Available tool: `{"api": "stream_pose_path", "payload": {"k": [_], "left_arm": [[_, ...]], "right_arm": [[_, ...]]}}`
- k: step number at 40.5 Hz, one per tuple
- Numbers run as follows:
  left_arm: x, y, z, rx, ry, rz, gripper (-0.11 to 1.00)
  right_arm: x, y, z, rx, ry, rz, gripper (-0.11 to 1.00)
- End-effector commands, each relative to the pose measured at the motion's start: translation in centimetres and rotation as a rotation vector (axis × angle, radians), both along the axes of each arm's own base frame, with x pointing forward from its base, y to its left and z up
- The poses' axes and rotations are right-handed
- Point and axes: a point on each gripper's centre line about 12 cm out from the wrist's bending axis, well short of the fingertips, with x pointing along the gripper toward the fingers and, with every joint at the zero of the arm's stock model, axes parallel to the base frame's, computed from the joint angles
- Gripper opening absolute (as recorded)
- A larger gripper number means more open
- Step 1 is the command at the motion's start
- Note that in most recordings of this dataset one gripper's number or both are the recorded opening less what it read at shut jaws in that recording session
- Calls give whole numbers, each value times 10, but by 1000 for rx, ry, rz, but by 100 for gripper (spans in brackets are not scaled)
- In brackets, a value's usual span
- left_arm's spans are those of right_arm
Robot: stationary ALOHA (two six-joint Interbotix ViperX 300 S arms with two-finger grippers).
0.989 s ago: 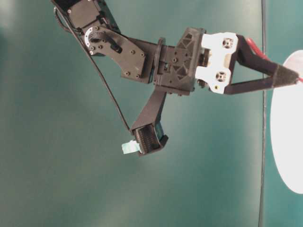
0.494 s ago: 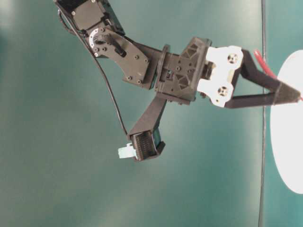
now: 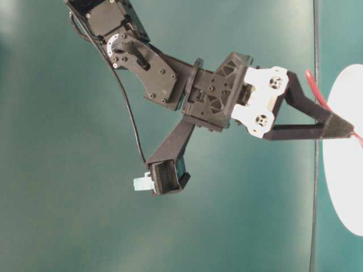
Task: Scoop the yellow hexagonal prism block from the bowl with a spoon using the right arm.
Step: 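Tilt the spoon up to hold the yellow block on it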
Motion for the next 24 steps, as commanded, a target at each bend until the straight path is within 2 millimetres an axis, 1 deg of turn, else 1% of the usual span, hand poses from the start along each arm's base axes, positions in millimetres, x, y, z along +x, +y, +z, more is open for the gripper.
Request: {"api": "stream_pose_path", "payload": {"k": [1,24], "left_arm": [[2,0,3,5,-7,1,0],[2,0,3,5,-6,1,0]], "right_arm": [[6,0,16,-7,-52,2,23],[6,-1,23,-16,-101,-5,23]]}}
